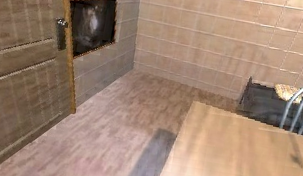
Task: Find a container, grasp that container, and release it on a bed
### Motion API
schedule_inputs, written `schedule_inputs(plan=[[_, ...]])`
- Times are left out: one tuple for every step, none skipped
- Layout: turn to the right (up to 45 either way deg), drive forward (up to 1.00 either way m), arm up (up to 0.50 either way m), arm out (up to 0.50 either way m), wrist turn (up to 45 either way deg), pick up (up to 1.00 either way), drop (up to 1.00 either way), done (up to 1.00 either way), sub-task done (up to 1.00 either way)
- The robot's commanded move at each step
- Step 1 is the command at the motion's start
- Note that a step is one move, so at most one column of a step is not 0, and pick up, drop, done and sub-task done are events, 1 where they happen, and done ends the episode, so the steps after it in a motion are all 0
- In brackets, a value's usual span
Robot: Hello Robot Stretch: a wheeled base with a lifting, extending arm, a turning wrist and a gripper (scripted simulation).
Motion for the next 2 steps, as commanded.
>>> schedule_inputs(plan=[[0.0,0.00,0.10,0.00,0.0,0.00,0.00,0.00,0.00],[0.0,0.00,0.22,0.00,0.0,0.00,0.00,0.00,0.00]])
